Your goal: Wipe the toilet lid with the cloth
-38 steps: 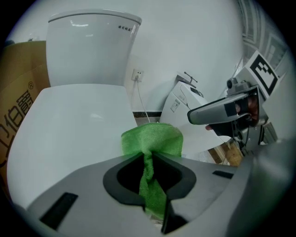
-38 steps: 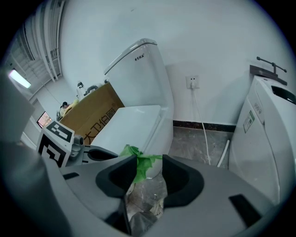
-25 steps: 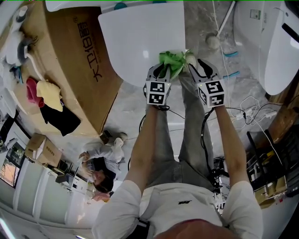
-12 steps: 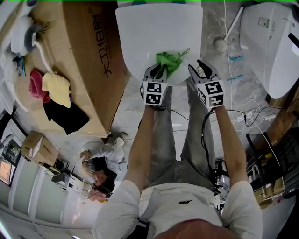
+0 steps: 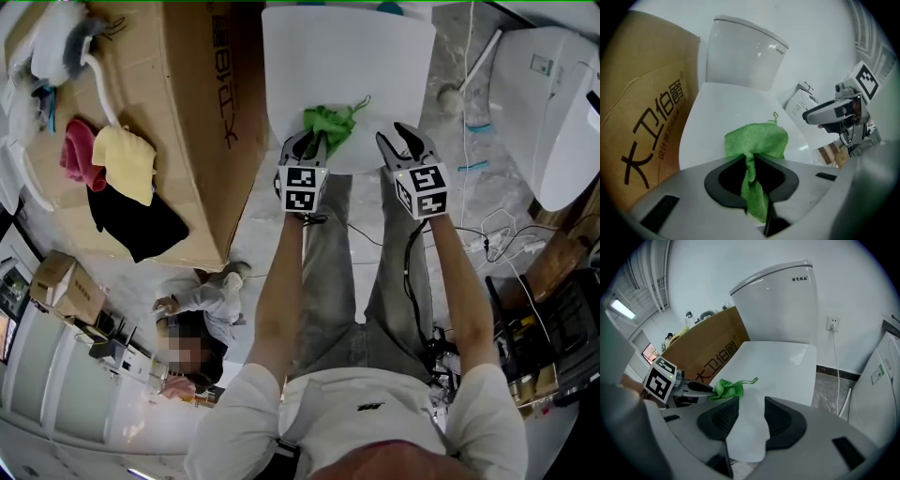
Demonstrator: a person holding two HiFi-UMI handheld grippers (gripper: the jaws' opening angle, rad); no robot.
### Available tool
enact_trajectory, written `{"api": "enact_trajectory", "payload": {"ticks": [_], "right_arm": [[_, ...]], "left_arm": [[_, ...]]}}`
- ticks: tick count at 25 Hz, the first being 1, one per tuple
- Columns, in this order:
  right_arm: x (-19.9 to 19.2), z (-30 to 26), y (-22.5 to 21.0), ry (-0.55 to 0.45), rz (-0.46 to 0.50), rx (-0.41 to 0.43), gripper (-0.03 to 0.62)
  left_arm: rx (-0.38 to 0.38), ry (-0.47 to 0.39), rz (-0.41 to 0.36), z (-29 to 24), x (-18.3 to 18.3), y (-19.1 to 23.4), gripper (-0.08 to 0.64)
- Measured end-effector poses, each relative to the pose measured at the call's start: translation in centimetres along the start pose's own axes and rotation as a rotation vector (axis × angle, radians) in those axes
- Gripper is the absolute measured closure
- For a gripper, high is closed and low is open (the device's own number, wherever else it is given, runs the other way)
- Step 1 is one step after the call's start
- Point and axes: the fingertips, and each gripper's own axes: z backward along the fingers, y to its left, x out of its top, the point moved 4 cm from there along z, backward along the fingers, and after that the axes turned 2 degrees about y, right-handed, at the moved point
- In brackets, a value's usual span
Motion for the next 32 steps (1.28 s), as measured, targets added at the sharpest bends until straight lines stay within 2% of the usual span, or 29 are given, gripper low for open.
{"api": "enact_trajectory", "payload": {"ticks": [8, 16, 25, 32], "right_arm": [[0.1, -1.0, 1.2, 0.021, 0.031, 0.022, 0.411], [-1.3, -0.8, 1.8, 0.045, 0.052, 0.044, 0.411], [-3.2, 0.7, 2.3, 0.059, 0.07, 0.077, 0.411], [-3.8, 2.5, 1.4, 0.049, 0.068, 0.072, 0.411]], "left_arm": [[0.051, -0.007, 0.058, 1.4, -1.6, 2.2, 0.486], [0.101, -0.025, 0.12, 2.3, -3.0, 2.6, 0.487], [0.126, -0.011, 0.164, 2.5, -4.9, 0.1, 0.488], [0.08, 0.019, 0.15, 1.6, -5.6, -3.9, 0.488]]}}
